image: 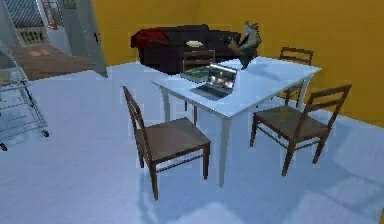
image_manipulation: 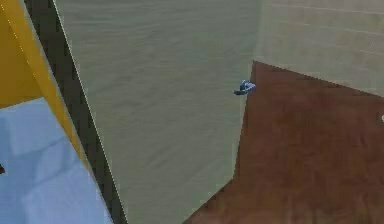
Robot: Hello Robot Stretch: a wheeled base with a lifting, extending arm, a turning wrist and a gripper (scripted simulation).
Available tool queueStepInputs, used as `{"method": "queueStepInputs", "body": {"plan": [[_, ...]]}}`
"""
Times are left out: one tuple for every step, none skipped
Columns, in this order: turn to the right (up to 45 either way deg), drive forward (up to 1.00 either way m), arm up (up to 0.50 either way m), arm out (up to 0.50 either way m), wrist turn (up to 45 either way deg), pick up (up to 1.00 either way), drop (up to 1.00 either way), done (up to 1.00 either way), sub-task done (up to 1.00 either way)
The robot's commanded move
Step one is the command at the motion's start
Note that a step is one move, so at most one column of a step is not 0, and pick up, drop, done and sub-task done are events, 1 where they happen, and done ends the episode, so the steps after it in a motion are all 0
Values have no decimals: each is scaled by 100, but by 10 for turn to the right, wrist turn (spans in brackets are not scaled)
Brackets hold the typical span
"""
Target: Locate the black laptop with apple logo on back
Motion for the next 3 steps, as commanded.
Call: {"method": "queueStepInputs", "body": {"plan": [[0,70,0,0,0,0,0,0,0],[90,0,0,0,0,0,0,0,0],[0,0,0,0,0,0,0,100,0]]}}
